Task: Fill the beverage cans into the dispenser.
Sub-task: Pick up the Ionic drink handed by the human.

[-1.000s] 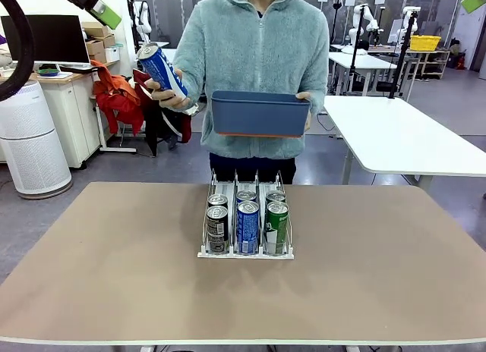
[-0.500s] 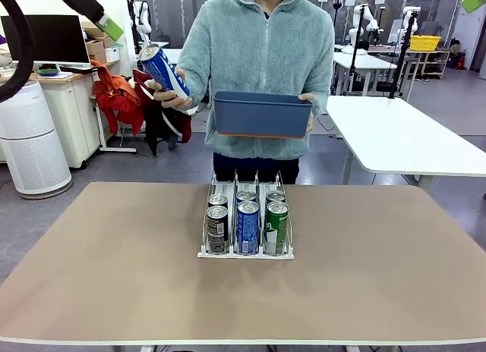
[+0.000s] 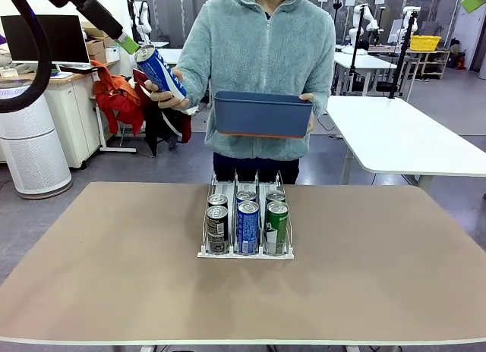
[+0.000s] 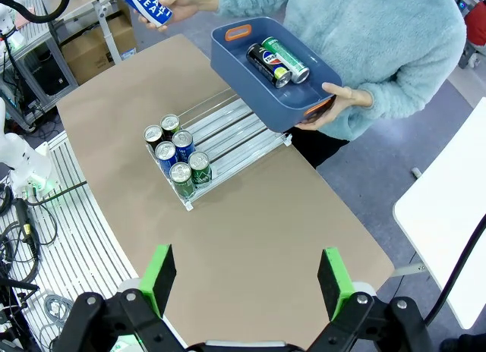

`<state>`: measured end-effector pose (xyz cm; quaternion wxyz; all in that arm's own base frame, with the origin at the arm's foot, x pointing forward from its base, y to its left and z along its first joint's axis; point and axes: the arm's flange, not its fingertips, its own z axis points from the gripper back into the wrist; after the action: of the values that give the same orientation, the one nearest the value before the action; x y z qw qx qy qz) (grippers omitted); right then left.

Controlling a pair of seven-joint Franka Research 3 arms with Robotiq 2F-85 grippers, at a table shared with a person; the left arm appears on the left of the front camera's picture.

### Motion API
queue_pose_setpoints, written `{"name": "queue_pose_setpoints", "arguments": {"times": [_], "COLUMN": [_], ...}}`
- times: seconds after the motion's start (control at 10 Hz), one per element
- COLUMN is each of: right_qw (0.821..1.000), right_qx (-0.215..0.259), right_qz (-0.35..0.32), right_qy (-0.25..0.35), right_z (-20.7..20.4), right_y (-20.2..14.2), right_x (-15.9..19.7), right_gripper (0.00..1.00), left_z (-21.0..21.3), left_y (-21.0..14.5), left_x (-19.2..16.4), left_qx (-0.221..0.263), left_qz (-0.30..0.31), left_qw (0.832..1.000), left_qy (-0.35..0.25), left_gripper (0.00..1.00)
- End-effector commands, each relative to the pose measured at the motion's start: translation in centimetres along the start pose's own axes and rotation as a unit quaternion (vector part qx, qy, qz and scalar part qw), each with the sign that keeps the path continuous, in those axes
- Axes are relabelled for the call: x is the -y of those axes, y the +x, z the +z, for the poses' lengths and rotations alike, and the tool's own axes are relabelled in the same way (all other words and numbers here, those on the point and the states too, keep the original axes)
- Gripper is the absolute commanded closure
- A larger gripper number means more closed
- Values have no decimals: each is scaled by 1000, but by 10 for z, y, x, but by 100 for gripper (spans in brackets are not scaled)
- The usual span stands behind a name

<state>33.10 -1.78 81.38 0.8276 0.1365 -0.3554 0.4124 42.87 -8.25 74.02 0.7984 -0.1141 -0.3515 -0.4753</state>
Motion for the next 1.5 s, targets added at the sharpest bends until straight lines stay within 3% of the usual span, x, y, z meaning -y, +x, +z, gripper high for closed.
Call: {"name": "queue_pose_setpoints", "arguments": {"times": [0.0,1.0,1.3,1.4], "right_qw": [1000,1000,1000,1000], "right_qx": [-1,-1,-1,-1], "right_qz": [-2,-2,-2,-2], "right_qy": [4,4,4,4], "right_z": [0,0,0,0], "right_y": [-1,-1,-1,-1], "right_x": [-1,-1,-1,-1], "right_gripper": [0,0,0,0], "left_z": [-12,-58,-62,-58], "left_y": [-3,-13,-10,-6], "left_x": [-2,-17,-20,-18], "left_qx": [23,26,46,15], "left_qz": [-16,-12,-3,4], "left_qw": [1000,1000,999,1000], "left_qy": [9,7,11,7], "left_gripper": [0,0,0,0]}}
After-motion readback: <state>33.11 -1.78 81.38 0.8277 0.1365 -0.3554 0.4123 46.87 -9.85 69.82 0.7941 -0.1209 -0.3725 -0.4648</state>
